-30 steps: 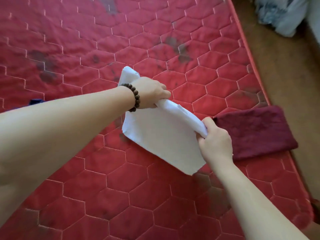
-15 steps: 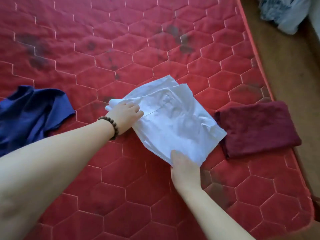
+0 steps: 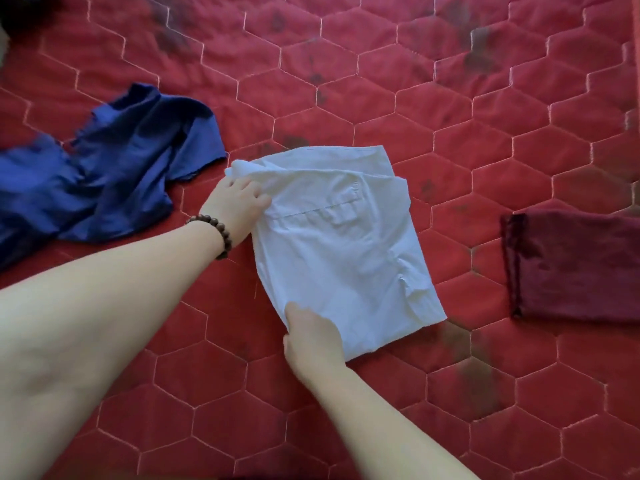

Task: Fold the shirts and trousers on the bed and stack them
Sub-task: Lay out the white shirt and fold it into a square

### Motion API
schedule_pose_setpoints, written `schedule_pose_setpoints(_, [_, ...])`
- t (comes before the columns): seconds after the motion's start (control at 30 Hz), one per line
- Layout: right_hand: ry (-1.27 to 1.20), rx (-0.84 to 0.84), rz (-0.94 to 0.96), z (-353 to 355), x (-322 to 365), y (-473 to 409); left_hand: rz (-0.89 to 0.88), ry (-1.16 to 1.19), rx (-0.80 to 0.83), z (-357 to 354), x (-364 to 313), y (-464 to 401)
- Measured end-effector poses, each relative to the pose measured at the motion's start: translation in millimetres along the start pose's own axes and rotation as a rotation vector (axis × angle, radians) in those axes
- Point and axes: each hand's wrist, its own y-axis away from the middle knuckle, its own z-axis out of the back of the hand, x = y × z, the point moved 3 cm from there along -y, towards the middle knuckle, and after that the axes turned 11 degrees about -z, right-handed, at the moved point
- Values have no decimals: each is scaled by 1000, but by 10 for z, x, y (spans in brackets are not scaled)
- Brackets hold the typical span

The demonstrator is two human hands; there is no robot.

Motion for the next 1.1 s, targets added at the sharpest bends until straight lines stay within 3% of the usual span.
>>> schedule_pose_setpoints(0.13, [33, 91, 72, -55, 55, -35, 167, 5, -30, -29, -112, 222])
schedule_pose_setpoints(0.27, [53, -324, 252, 261, -152, -207, 231, 230, -199, -74, -594, 247])
schedule_pose_setpoints(0.3, [85, -343, 265, 313, -259, -291, 218, 317, -186, -130, -765, 238])
schedule_pose_setpoints(0.43, [335, -205, 338, 389, -834, -581, 268, 369, 25, -536, -1280, 166])
schedule_pose_setpoints(0.53, [565, -220, 436, 479, -1287, -664, 383, 358, -10, -716, -1342, 149])
schedule_pose_setpoints(0.7, [528, -296, 201, 777, -1764, -723, 429, 385, -68, -715, -1351, 141])
schedule_pose_setpoints(0.9, [307, -580, 427, 1042, -1104, -909, 523, 301, -350, -342, -1155, -23])
schedule_pose_setpoints(1.0, [328, -472, 538, 976, -624, -1194, 523, 291, -278, -342, -948, -241])
schedule_pose_setpoints(1.1, [473, -312, 518, 907, -505, -1518, 497, 262, -147, -540, -755, -333])
